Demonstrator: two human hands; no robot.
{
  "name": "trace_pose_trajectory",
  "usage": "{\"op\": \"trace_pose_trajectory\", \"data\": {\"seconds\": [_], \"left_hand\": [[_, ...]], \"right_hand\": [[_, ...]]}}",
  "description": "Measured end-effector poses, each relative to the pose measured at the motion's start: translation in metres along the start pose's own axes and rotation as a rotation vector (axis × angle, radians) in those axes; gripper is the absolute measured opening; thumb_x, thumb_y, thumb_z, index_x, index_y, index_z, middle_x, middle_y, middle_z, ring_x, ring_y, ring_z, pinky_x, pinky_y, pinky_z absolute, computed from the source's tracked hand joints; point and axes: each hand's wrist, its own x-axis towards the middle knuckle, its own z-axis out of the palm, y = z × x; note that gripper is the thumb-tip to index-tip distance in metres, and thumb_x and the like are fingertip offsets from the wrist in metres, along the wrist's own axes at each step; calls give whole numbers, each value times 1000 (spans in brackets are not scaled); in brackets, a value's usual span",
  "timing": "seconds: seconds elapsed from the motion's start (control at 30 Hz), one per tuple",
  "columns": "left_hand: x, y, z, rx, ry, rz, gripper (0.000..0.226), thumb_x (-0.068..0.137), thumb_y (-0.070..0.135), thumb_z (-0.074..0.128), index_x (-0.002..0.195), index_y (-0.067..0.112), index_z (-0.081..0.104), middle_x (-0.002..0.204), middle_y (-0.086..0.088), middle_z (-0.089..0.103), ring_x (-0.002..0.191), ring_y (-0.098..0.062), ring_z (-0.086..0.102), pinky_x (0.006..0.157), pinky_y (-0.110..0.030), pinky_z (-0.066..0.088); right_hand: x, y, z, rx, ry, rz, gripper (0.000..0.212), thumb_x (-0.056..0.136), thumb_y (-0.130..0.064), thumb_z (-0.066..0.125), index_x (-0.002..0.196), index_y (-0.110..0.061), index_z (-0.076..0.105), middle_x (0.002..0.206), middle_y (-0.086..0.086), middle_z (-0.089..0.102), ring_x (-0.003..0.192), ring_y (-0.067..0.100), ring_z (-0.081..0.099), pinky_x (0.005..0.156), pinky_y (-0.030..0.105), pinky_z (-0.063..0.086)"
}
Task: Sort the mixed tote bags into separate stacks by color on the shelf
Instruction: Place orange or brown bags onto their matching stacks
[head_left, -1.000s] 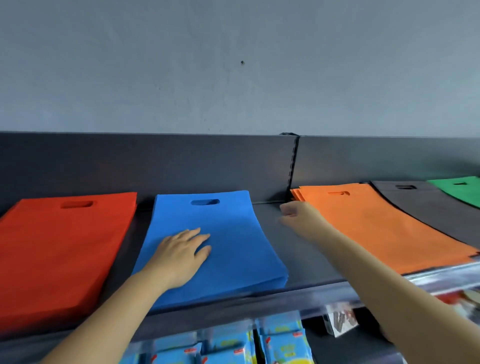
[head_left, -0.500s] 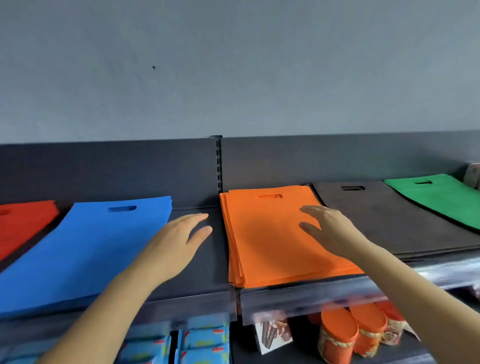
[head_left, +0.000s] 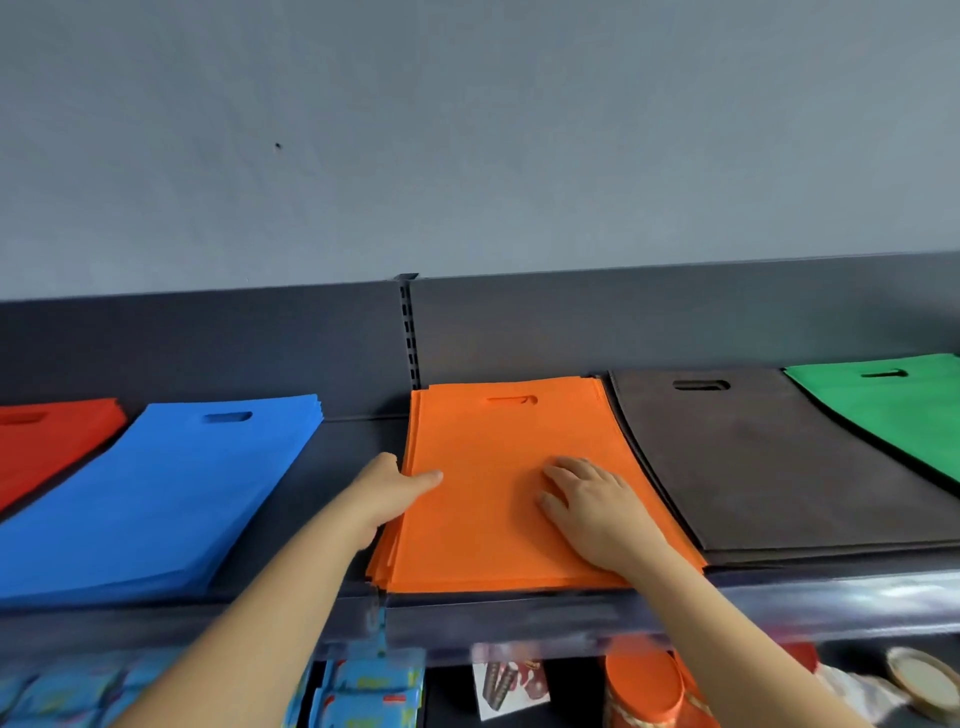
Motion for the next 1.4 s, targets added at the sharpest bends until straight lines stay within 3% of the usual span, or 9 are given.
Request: {"op": "trace_pose_trajectory", "data": {"seconds": [0.1,0.27,0.5,0.67,0.8,0.93,1.13,1.27,1.4], "left_hand": [[9,3,-3,-101,-87,-63,64,81,41,69,131,8,46,111,-8,62,96,-23,61,86,-41,51],[13,3,-2,-127,-182,-55,60,74,46,75,119,13,56,107,-9,67,94,-26,66,79,-42,55],[22,-14,5,186,-26,85,98,55,77,60,134,22,40,125,1,52,110,-22,54,90,-45,50],[22,-12,3,92,-65,114,95,54,71,63,133,24,38,118,3,58,100,-19,60,86,-42,53],[15,0,1,-61,-148,57,75,77,47,71,134,22,29,121,-4,54,103,-23,58,88,-45,51],[15,1,-1,-213,-209,9,81,76,38,76,138,24,25,121,-6,53,104,-26,57,89,-49,49],[17,-3,3,-63,-139,272,65,77,28,75,128,26,35,118,1,54,105,-17,55,92,-42,49],[1,0,-1,-145,-56,459,64,80,22,74,131,33,36,116,9,54,103,-7,54,85,-31,48],[-17,7,-22,-310,8,558,63,78,23,75,128,38,39,113,11,58,99,-5,59,75,-25,48]], "right_hand": [[0,0,-1,9,0,1,49,99,-45,30,144,-26,33,154,-5,25,143,19,18,115,35,16],[1,1,1,4,-4,5,51,98,-46,30,145,-26,31,154,-6,24,143,17,18,115,34,15],[3,3,2,1,-9,21,51,98,-48,32,145,-28,31,154,-8,25,143,16,19,114,32,15],[2,-1,-2,0,-1,25,51,98,-47,33,145,-27,32,153,-9,26,141,15,22,113,31,16],[1,-3,-3,-8,-5,32,50,98,-46,33,145,-27,31,153,-8,26,141,16,23,113,31,17],[-1,-4,-4,-4,-7,36,50,98,-46,33,144,-26,32,153,-7,27,140,16,24,113,32,17],[-2,-4,-4,5,-2,33,50,98,-45,33,145,-26,32,153,-7,26,141,16,23,113,32,17],[5,-1,-10,273,27,92,62,93,-42,50,146,-19,29,154,1,25,141,18,25,113,30,20],[15,10,-36,718,215,371,94,76,-46,71,148,-16,20,150,8,32,135,26,35,110,40,32]]}}
